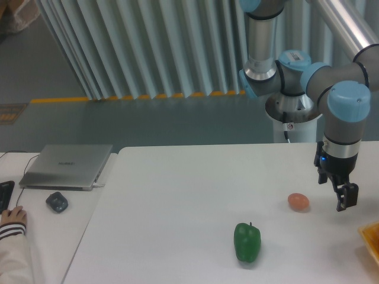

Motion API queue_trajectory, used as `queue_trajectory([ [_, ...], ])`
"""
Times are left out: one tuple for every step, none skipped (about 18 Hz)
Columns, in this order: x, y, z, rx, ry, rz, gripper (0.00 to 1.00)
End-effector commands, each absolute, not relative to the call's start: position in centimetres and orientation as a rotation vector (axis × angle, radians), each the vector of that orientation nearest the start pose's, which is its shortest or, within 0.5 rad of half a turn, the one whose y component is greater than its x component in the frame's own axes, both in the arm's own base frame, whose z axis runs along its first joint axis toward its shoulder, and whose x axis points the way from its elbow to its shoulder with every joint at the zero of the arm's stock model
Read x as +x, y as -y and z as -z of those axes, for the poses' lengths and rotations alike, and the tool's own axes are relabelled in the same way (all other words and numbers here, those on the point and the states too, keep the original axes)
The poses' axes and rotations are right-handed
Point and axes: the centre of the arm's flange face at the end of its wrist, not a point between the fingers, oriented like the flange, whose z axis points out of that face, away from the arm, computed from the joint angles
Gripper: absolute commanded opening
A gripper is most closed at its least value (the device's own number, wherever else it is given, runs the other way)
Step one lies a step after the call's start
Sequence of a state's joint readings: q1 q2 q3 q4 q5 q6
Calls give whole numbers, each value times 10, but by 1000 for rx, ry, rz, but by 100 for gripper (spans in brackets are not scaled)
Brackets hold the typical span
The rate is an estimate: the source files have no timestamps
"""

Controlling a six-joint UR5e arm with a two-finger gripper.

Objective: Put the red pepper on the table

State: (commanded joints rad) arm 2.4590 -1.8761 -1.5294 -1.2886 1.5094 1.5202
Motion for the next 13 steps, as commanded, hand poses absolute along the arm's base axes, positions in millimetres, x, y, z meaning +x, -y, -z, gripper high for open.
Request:
queue_trajectory([
  [-383, -491, -366, -2925, -957, 5, 100],
  [-384, -492, -368, -2925, -955, 5, 100],
  [-384, -492, -368, -2923, -954, 2, 100],
  [-384, -492, -369, -2920, -961, -1, 100],
  [-385, -492, -368, -2917, -967, -5, 100],
  [-384, -492, -368, -2918, -965, -3, 100],
  [-384, -492, -366, -2929, -954, -1, 100],
  [-384, -492, -366, -2938, -947, -8, 100],
  [-384, -491, -365, -2949, -935, -6, 100],
  [-380, -491, -359, -2983, -896, -26, 100],
  [-379, -492, -358, -2980, -897, -33, 100],
  [-379, -492, -356, -2977, -896, -38, 100],
  [-378, -492, -354, -2974, -895, -44, 100],
])
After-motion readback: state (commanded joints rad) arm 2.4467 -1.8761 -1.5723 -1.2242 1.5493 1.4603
